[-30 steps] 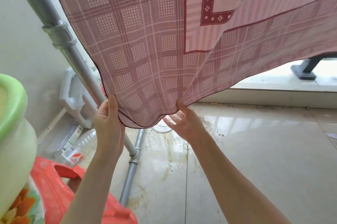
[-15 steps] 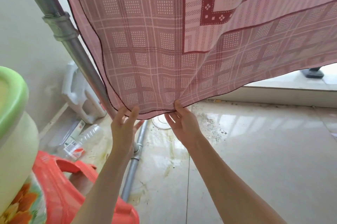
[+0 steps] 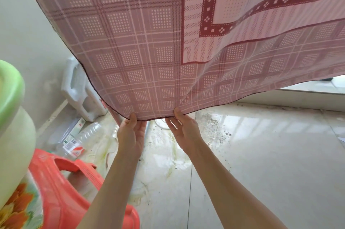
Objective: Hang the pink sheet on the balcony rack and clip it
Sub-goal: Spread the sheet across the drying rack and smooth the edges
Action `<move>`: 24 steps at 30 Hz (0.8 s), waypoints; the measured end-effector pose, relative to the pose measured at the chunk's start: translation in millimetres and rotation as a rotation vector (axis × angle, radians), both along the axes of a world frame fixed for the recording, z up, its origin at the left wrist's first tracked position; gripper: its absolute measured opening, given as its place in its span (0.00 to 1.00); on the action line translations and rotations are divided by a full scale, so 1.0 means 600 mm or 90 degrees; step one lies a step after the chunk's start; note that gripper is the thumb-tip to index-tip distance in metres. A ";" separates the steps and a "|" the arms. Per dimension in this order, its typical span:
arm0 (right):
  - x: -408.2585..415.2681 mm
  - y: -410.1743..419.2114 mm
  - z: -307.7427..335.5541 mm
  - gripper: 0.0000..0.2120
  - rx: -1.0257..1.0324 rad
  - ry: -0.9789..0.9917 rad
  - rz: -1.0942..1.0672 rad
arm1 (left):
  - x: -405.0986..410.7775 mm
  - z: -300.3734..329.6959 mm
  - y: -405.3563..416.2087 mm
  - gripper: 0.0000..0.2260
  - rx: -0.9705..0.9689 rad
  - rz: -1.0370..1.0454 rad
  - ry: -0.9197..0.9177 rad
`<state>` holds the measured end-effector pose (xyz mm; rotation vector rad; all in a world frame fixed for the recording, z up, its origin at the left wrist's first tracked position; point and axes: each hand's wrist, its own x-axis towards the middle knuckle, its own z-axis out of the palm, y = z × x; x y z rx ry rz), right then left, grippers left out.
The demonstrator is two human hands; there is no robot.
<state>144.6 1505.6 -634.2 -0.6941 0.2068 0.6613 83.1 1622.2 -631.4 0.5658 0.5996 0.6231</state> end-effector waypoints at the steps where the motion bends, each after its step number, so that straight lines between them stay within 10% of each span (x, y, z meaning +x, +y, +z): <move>1: -0.003 0.002 0.000 0.04 0.001 0.003 0.001 | 0.000 0.001 0.001 0.09 0.006 0.002 -0.003; 15: 0.086 -0.172 0.067 0.07 0.153 -0.044 -0.180 | -0.018 0.005 -0.004 0.08 0.030 0.050 0.055; 19: 0.118 -0.234 0.063 0.34 -0.048 -0.167 -0.210 | -0.013 0.009 -0.015 0.09 0.003 0.052 0.042; 24: 0.130 -0.264 0.049 0.04 0.163 -0.022 -0.261 | -0.009 0.008 -0.020 0.07 -0.067 0.044 0.010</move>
